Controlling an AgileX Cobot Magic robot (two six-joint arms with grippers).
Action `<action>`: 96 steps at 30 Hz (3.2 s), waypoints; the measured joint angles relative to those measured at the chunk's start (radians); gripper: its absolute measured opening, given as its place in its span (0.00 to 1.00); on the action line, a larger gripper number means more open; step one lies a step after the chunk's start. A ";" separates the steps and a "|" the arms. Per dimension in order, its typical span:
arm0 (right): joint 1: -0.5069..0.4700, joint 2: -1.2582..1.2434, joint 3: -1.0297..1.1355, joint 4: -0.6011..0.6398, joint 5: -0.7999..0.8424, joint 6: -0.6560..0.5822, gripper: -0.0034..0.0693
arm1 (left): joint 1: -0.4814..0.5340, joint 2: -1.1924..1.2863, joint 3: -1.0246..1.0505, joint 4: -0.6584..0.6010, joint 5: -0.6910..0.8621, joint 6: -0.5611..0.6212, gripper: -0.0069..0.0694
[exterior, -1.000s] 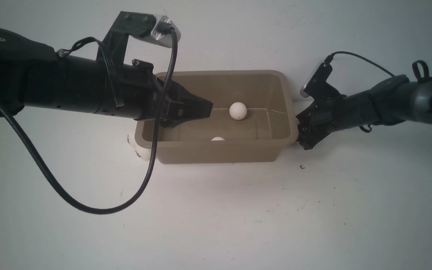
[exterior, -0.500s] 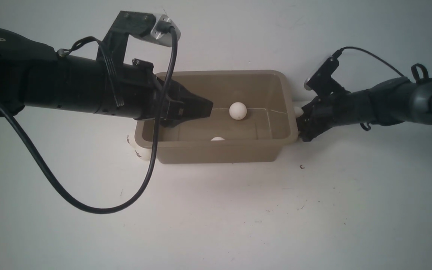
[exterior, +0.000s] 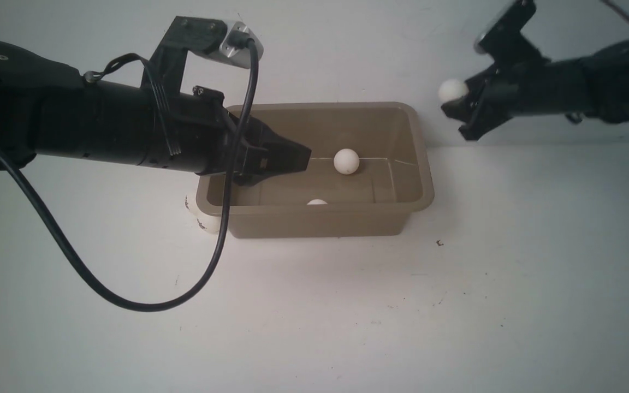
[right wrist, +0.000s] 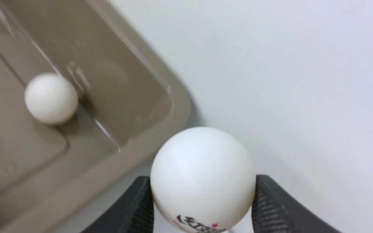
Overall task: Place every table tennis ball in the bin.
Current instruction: Use the right arm to put the table tennis ball into the box, then use the left arm to clamp the table tennis ball closest to it
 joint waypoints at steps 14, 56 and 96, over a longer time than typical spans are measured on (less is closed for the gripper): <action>0.116 -0.079 0.000 0.004 0.362 0.098 0.54 | 0.000 0.000 0.000 0.034 -0.015 0.000 0.64; 0.192 -0.356 0.003 0.045 0.133 0.143 0.76 | 0.209 -0.117 0.000 0.641 -0.084 -0.214 0.64; 0.194 -0.595 0.003 -0.238 0.418 0.562 0.76 | 0.366 0.288 0.000 0.159 -0.161 0.375 0.64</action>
